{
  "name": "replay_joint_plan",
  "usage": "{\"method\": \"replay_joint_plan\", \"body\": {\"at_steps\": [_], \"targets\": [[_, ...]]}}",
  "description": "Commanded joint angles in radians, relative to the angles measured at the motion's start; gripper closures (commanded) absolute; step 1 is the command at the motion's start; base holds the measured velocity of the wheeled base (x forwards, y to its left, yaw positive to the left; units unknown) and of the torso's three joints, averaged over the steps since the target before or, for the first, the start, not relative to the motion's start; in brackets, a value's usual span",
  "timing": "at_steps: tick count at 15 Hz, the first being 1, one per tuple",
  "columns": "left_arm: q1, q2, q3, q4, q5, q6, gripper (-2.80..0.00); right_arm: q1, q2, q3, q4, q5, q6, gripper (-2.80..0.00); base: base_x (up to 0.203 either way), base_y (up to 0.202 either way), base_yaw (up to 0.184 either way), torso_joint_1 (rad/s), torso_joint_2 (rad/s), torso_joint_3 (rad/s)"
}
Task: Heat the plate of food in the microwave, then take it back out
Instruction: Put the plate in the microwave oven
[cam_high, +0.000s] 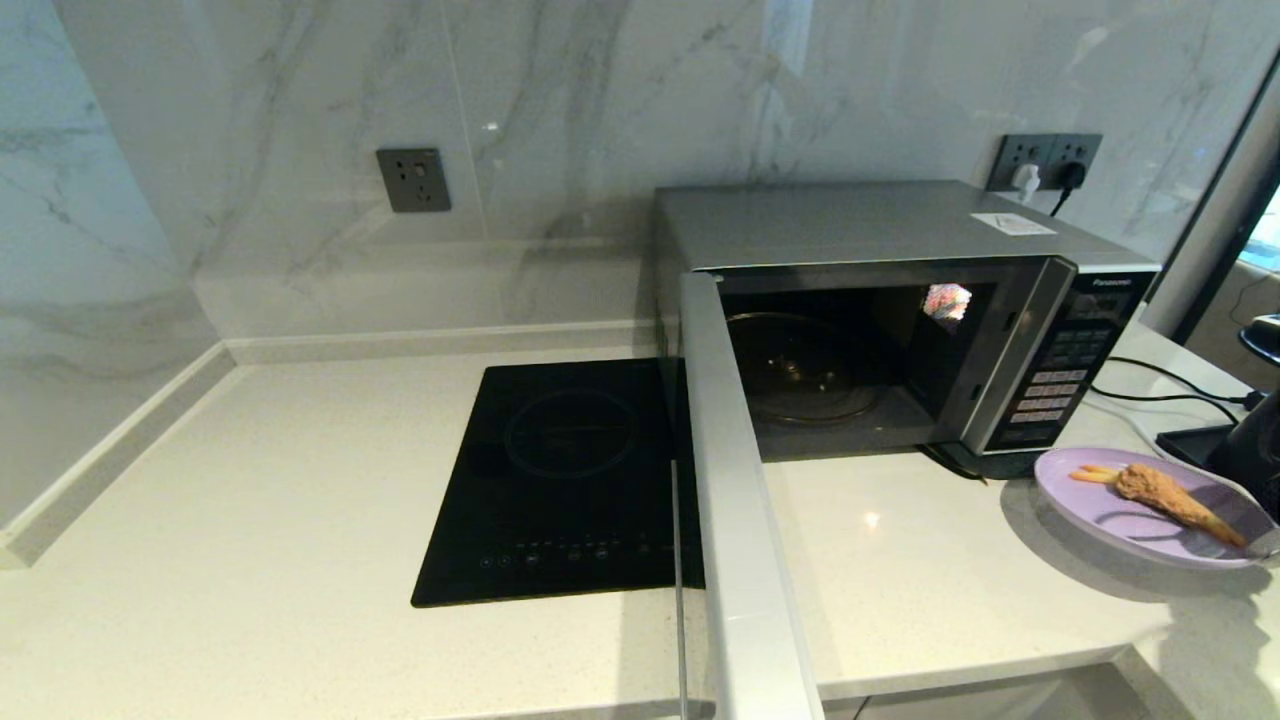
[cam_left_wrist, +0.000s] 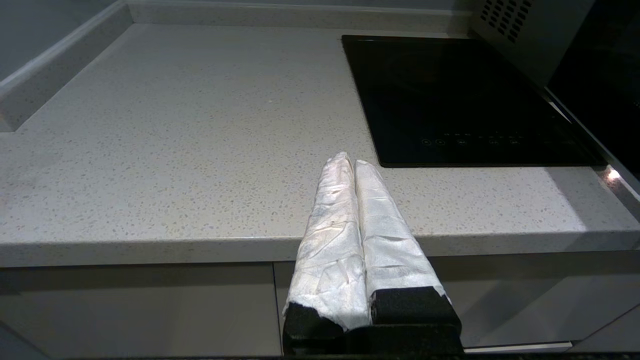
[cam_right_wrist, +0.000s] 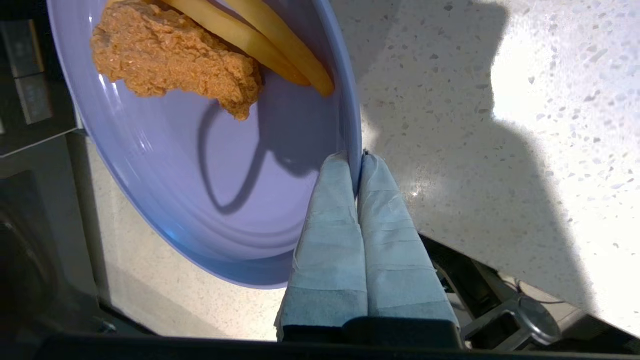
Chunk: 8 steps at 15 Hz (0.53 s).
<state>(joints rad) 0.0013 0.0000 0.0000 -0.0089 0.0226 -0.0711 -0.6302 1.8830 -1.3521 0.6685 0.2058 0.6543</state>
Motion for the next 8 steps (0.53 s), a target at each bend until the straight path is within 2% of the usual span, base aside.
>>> {"method": "replay_joint_plan", "body": {"at_steps": [1,3,8], "targets": [[0.0,0.002,0.0,0.0,0.0,-0.001,0.0,-0.003,-0.035,0.012,0.004,0.004,0.004,0.0,0.0,0.0,0.0,0.0,0.0,0.0],[0.0,0.002,0.0,0.0,0.0,-0.001,0.0,-0.004,-0.067,0.024,0.005,0.014,0.004,0.0,0.0,0.0,0.0,0.0,0.0,0.0],[0.0,0.002,0.0,0.0,0.0,-0.001,0.0,0.007,-0.169,0.042,0.017,0.107,-0.002,0.0,0.0,0.0,0.0,0.0,0.0,0.0]]}}
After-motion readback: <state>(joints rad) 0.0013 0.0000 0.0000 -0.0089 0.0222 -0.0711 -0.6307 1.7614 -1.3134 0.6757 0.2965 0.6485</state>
